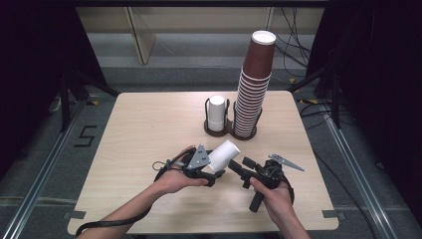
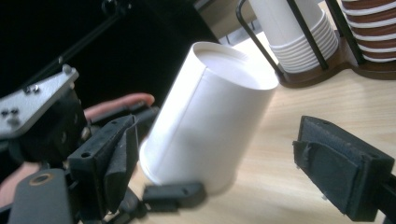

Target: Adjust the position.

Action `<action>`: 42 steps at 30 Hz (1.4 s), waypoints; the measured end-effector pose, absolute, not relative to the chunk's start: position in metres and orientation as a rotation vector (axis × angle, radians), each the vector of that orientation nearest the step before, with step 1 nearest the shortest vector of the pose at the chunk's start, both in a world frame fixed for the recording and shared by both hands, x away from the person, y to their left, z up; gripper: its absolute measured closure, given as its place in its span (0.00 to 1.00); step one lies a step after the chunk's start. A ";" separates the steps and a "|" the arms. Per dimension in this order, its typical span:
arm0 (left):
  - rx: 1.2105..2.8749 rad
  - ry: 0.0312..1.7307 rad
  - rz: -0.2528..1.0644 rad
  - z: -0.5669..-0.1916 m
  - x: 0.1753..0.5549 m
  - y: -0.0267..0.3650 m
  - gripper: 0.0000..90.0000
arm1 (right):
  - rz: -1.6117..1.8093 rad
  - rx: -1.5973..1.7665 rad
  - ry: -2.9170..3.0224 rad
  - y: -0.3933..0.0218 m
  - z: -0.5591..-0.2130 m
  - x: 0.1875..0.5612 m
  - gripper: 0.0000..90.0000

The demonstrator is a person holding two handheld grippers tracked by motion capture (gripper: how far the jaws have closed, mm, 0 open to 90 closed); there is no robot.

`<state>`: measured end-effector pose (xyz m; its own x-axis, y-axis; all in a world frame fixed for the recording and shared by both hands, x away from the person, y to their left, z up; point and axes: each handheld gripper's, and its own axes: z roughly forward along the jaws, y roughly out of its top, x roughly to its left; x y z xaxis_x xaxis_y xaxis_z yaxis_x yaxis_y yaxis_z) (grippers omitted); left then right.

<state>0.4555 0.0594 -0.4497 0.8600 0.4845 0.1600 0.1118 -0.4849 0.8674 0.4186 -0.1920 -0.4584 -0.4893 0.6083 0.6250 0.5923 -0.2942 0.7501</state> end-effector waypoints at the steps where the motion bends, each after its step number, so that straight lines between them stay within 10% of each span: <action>1: 2.058 0.417 0.496 -0.449 0.457 0.062 0.28 | 1.902 1.581 1.884 -0.195 -0.458 0.418 0.17; 42: 2.518 0.085 0.357 -0.428 0.442 0.087 0.28 | 0.764 0.348 2.951 -0.201 -0.449 0.449 0.23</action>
